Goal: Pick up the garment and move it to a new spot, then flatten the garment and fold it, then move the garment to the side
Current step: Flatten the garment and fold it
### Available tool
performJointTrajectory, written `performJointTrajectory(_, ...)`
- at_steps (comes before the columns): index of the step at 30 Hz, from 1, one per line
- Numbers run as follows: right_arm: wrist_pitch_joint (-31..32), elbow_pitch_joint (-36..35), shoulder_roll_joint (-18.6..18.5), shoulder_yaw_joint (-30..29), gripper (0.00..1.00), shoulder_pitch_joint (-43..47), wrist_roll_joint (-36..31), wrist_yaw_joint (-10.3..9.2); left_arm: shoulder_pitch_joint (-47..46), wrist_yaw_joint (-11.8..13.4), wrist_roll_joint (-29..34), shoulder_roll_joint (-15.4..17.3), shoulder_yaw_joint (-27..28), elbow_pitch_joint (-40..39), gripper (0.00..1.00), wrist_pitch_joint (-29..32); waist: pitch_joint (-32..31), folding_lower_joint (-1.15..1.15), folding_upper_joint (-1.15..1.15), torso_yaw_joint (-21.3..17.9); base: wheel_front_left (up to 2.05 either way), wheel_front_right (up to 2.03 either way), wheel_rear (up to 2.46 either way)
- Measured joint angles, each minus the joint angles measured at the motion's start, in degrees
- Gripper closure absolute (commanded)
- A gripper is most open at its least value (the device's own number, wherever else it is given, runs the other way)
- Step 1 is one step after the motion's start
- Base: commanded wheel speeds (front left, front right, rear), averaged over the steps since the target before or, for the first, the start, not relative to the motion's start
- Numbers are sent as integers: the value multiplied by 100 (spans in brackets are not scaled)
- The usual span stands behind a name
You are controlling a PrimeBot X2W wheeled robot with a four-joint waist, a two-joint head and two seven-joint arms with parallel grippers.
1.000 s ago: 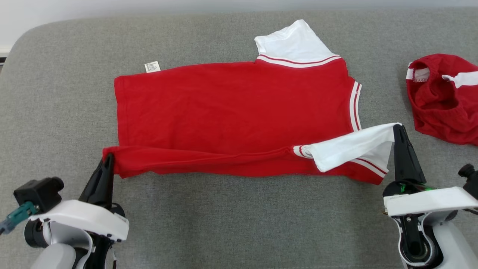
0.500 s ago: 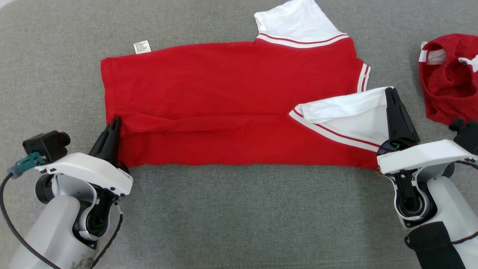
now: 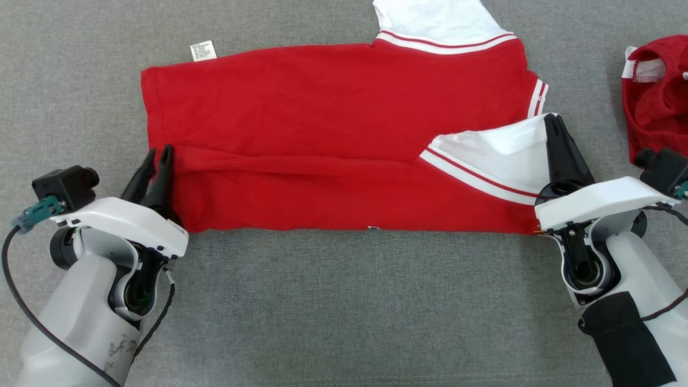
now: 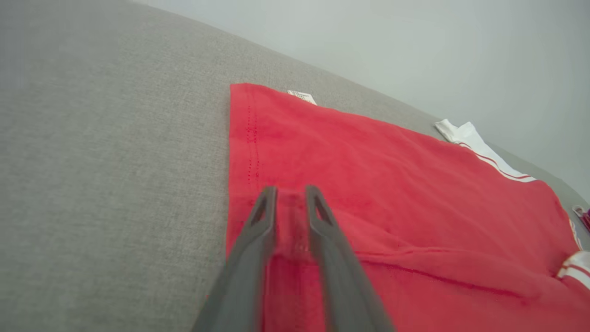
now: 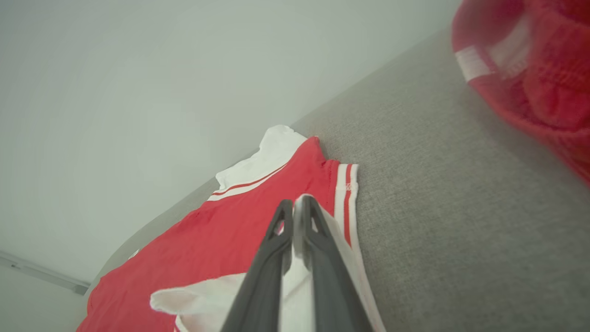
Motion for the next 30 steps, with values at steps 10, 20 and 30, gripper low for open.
performJointTrajectory(10, -11, -619, -130, -222, 0, 327, -621, 0, 185, 278, 706, 87, -182, -169, 0, -588, -250, 0, 0, 24, 0, 0, 0)
performJointTrajectory(20, -21, -1911, 221, -1128, 0, 1966, -2766, 0, 1452, 858, 1191, 255, -224, -1252, 0, -717, -733, 0, 0, 91, 0, 0, 0)
performJointTrajectory(30, -21, -2510, 544, -1535, 0, 3333, -3824, 0, 2692, 1462, 1478, 443, -282, -2427, 0, -717, -1349, 0, 0, 249, 0, 0, 0)
